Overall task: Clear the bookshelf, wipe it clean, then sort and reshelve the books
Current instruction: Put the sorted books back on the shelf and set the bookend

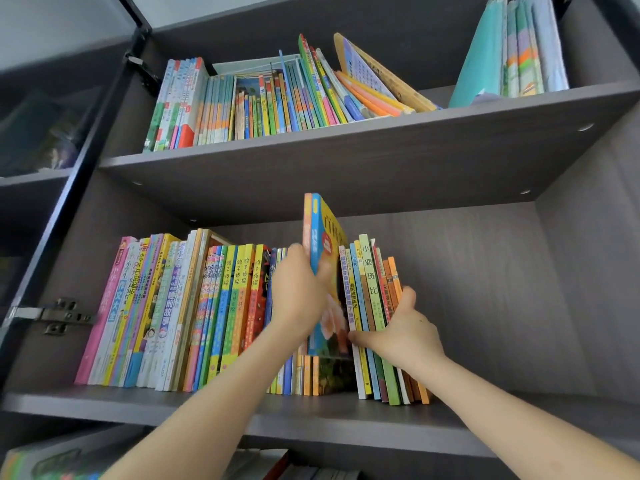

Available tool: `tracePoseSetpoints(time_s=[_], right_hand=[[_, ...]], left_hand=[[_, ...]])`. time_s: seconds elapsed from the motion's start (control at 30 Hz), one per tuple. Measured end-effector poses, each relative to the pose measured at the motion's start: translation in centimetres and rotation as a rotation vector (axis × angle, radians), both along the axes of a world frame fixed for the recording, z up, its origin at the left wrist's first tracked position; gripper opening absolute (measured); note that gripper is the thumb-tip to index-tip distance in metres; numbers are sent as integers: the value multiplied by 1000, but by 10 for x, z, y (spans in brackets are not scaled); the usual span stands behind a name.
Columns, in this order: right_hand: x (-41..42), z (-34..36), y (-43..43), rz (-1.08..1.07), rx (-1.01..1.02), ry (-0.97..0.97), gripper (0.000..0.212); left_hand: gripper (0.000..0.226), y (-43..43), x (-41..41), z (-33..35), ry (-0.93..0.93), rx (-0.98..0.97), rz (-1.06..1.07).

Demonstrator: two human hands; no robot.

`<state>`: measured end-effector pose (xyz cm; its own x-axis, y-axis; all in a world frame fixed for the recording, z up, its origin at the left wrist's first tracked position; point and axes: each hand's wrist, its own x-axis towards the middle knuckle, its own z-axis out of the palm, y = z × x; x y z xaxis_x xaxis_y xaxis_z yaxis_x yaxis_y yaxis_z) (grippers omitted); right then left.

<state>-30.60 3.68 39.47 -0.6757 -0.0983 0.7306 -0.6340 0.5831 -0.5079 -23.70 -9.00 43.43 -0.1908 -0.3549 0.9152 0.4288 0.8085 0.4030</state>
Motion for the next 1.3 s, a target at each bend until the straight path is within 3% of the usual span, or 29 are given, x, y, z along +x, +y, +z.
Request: tracePoseSetpoints(time_s=[0.2,0.33,0.43,0.53,0.67,0.8,0.9,1.0,1.17,1.3], right_hand=[[7,3,-15,0,-1,-50,82],[12,4,-42,11,-85,-71,76],[13,7,-60,0,-130,-70,77],[11,8,-56,15,-44,-87,79],[12,11,-44,1,12,-94,97],[18,25,-46,-153,-77,210,98],[20,44,-56,-253,48,518,84],[17,71,-67,-336,260,700,70],[13,101,-88,-249,573,691,48],[12,106,-93,-215,669,711,40]], left_hand=[[15,-35,69,15,240,35,63],[34,-54,104,15,359,31,164],[35,-68,115,18,383,52,209],[20,-82,116,13,369,96,241],[16,-99,117,-1,360,135,227],[18,-111,127,-19,330,141,244],[13,-113,140,-31,364,145,274],[11,-110,152,-41,398,170,274],[12,-92,151,-56,345,129,261],[13,-81,135,-63,285,126,179]])
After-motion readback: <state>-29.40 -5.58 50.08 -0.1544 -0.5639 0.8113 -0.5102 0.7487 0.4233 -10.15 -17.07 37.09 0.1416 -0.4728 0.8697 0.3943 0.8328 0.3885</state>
